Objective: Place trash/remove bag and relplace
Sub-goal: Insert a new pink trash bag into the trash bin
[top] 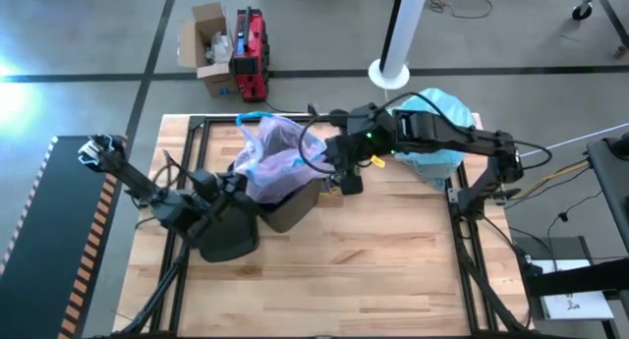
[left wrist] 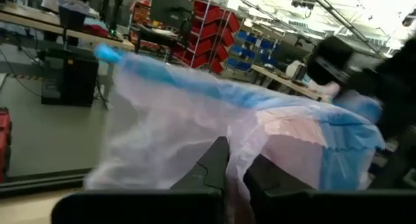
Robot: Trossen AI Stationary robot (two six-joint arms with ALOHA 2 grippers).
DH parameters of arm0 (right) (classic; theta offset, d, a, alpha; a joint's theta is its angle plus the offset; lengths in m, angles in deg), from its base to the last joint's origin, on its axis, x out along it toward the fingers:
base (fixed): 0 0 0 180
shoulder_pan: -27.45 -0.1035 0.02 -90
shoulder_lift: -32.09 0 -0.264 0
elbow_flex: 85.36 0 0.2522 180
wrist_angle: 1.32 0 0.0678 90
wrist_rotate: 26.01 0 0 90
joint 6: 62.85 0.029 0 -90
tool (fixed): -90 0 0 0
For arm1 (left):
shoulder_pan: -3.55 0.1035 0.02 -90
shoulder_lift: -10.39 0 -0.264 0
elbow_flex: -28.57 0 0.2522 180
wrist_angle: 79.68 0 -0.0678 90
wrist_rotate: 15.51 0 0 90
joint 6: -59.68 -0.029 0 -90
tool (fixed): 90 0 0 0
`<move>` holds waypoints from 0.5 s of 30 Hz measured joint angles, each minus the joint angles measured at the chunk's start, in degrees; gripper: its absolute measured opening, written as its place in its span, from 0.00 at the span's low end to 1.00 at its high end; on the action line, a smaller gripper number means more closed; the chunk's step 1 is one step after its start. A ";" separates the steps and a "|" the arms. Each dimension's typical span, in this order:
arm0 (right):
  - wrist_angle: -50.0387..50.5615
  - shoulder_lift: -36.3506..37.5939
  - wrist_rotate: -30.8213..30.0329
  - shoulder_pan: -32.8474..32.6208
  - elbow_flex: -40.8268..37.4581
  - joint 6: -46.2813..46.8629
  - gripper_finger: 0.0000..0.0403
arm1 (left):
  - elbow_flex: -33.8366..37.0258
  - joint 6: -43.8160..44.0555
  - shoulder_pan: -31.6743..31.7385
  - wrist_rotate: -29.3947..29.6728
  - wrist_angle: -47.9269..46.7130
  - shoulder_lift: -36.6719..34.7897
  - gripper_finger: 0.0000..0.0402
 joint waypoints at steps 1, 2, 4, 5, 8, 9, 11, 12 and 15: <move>-0.19 0.31 -0.03 -0.27 -0.66 -0.01 0.00 | 1.03 -0.65 0.00 -0.03 -0.02 -1.54 0.00; -0.21 0.64 -0.04 -0.57 -1.35 0.01 0.00 | 2.05 -1.54 -0.10 -0.04 -0.01 -2.95 0.00; 0.12 1.20 -0.09 -1.41 -2.57 -0.07 0.00 | 4.11 -3.64 -0.36 -0.06 -0.04 -5.78 0.02; 0.40 1.52 -0.11 -1.85 -2.89 -0.47 0.00 | 5.12 -4.16 -0.61 -0.08 -0.07 -7.23 0.03; 0.73 3.30 -0.09 -3.16 -3.78 -1.66 0.00 | 7.73 -4.40 -1.78 -0.17 -0.10 -11.32 0.10; 0.57 3.84 -0.03 -3.50 -4.02 -2.21 0.00 | 8.32 -4.43 -2.36 -0.20 -0.09 -12.48 0.13; 0.08 4.43 0.07 -3.96 -4.32 -2.31 0.00 | 9.15 -4.45 -3.75 -0.28 -0.20 -14.65 0.20; 0.18 4.47 0.09 -4.16 -4.60 -2.09 0.00 | 9.24 -4.50 -4.56 -0.27 -0.21 -15.59 0.23; 0.32 4.22 0.39 -4.69 -5.62 -1.45 0.00 | 8.94 -4.59 -7.77 -0.28 -0.17 -18.02 0.35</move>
